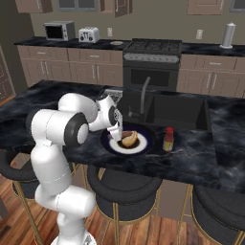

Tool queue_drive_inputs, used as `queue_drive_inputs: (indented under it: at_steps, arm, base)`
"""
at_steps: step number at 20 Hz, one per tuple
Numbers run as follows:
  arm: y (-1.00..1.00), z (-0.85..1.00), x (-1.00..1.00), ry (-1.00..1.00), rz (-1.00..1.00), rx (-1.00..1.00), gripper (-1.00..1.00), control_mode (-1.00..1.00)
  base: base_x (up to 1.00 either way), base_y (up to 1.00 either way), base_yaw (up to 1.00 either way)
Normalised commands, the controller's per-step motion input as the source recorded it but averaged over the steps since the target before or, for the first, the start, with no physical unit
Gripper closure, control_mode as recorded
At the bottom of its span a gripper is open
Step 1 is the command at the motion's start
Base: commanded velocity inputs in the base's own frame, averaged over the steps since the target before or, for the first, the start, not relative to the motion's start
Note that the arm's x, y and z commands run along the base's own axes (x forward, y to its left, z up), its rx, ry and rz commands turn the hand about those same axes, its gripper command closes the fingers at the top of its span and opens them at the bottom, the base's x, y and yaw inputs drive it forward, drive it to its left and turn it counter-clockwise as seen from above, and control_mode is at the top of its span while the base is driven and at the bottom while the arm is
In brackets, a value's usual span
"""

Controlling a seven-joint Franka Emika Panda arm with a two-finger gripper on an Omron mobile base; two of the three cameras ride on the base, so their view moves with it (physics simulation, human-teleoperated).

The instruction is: Move the hot dog bun to the plate on the dining table and place the condiment next to that plate. Then navigate to the fridge and take the sausage and place it on the plate as well.

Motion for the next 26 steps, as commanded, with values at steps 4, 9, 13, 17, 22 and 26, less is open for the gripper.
queue_drive_inputs:
  at_steps: [4,9,13,17,22,26]
  arm:
    - [-0.01,-0.06,0.06,0.0,0.0,0.03,-1.0,-1.0]
    - [0.0,0.25,-0.27,-0.04,0.0,0.01,-1.0,-1.0]
    - [0.0,0.59,-0.63,-0.14,0.01,0.0,-1.0,-1.0]
    - [0.14,0.75,-0.6,-0.14,0.03,0.0,-1.0,-1.0]
    - [0.09,0.72,-0.69,-0.12,0.13,0.0,-1.0,-1.0]
    - [0.0,0.65,-0.93,-0.16,0.17,0.0,-1.0,-1.0]
  base:
    - [0.0,0.0,0.0]
    - [0.0,0.0,0.0]
    - [0.0,0.0,0.0]
    - [0.0,0.0,0.0]
    - [0.0,0.0,0.0]
    - [0.0,0.0,0.0]
